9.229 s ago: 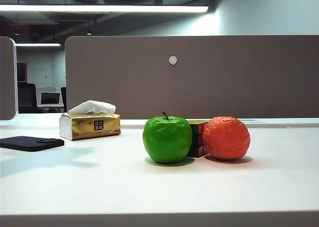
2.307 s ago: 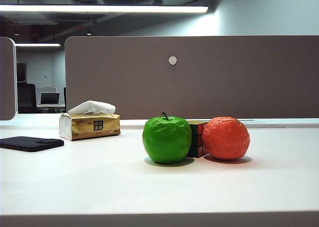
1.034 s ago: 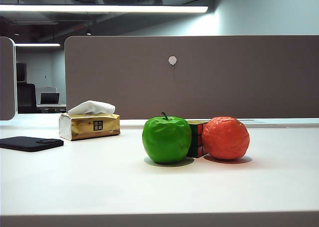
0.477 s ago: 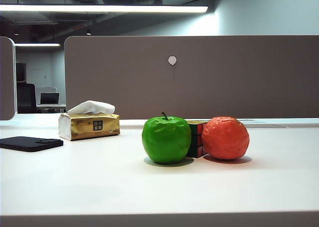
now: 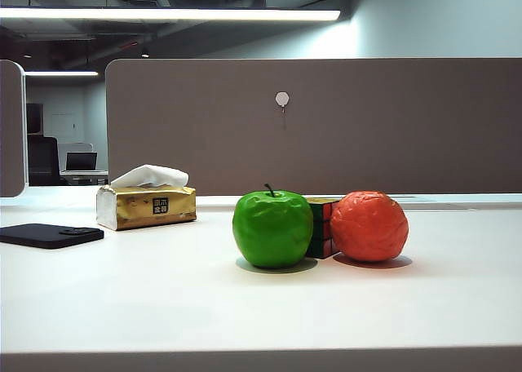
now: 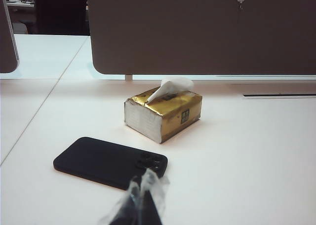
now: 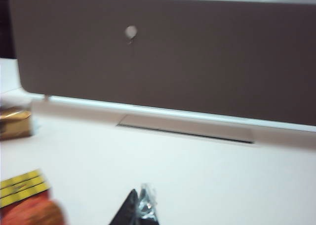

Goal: Move all the fruits on the tabletop near the face of the Rubik's cube that has the color most similar to each fruit.

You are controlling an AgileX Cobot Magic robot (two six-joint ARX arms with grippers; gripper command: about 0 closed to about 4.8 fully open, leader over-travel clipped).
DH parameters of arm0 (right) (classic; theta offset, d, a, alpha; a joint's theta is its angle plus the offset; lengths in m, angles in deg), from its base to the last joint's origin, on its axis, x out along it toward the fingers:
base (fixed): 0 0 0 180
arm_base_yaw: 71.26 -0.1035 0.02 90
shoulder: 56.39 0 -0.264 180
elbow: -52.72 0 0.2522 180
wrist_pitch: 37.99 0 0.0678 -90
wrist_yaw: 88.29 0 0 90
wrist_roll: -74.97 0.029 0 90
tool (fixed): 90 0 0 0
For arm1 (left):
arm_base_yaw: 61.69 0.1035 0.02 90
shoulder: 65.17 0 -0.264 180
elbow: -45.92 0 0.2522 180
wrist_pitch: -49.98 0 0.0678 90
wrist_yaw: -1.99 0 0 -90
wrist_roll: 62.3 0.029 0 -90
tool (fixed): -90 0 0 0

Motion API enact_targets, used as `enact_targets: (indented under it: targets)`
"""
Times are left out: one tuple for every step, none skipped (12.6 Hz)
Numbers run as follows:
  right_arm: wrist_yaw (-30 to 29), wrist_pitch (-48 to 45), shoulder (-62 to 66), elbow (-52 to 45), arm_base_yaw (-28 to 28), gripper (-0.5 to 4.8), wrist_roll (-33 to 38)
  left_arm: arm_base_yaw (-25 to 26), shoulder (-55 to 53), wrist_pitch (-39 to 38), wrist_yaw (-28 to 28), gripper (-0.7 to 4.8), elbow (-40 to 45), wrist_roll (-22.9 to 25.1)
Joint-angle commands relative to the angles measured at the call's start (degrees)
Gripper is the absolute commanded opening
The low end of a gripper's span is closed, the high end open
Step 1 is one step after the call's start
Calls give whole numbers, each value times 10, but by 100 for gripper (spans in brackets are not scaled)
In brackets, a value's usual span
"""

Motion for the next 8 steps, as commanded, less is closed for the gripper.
enact_targets:
  targets:
    - [89,-14,0,0,0,-1,2,0,0,9,-2,-5,-1,2]
    - [112,-14,0,0,0,-1,2,0,0,9,-2,-5,-1,2]
    - [119,-14,0,0,1,-1,1,0,0,9,-2,-5,-1,2]
    - [81,10,1,0,3,-1,-9,0,0,9,-2,-5,-1,2]
    - [27,5,1,0,3,-1,-9,0,0,9,-2,-5,-1,3]
    - [2,-3,1,0,3,-1,-10,0,0,9,-5,-5,-1,2]
    - [-9,-12,1,0,3,-1,-12,0,0,9,-7,-5,-1,2]
    - [-15,-21,1,0,3,-1,-15,0,0,9,-12,-5,-1,2]
